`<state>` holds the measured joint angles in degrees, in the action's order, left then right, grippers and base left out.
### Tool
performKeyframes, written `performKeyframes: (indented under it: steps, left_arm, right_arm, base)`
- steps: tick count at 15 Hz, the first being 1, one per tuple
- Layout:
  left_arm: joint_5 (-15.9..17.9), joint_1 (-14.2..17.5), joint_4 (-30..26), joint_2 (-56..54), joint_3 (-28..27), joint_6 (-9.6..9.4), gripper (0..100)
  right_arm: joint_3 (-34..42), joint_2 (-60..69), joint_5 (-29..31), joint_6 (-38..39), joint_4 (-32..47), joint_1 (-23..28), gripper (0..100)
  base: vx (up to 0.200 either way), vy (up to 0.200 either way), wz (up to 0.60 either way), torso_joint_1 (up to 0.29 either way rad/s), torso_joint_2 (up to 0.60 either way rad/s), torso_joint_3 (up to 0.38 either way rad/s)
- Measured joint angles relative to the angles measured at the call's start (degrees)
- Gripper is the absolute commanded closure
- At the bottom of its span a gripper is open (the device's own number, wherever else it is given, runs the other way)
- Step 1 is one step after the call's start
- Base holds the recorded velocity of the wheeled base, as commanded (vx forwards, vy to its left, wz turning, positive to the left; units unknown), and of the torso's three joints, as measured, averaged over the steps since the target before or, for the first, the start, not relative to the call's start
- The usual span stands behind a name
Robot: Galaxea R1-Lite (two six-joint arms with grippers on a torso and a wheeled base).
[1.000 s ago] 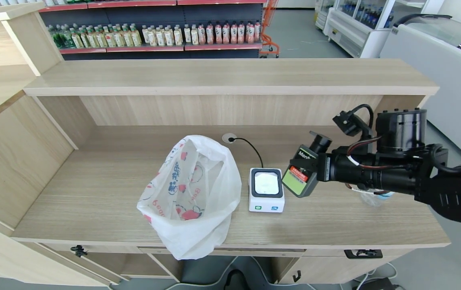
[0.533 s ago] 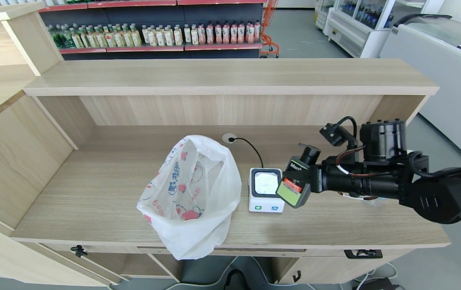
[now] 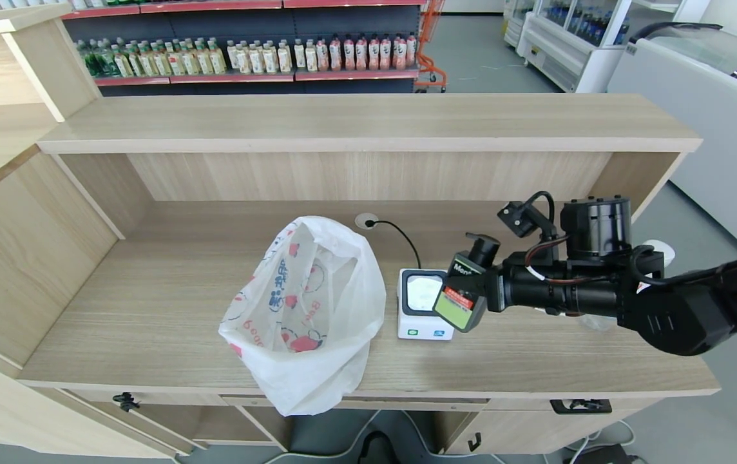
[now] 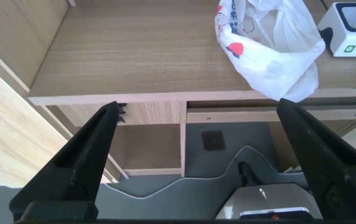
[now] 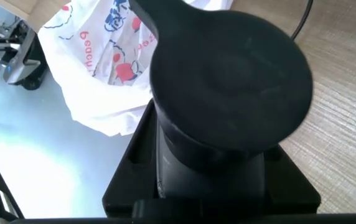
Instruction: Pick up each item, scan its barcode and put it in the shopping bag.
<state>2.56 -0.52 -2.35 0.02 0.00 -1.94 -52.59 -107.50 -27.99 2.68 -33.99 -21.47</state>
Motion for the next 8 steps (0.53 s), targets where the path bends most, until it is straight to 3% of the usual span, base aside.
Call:
performKeyframes:
  steps: [8]
  left_arm:
    - [0.0,0.0,0.0,0.0,0.0,0.00,0]
  right_arm:
    - [-1.0,-3.8,-1.3,-1.3,-2.2,0.0,100]
  base:
    - [0.000,0.000,0.00,0.000,0.00,0.000]
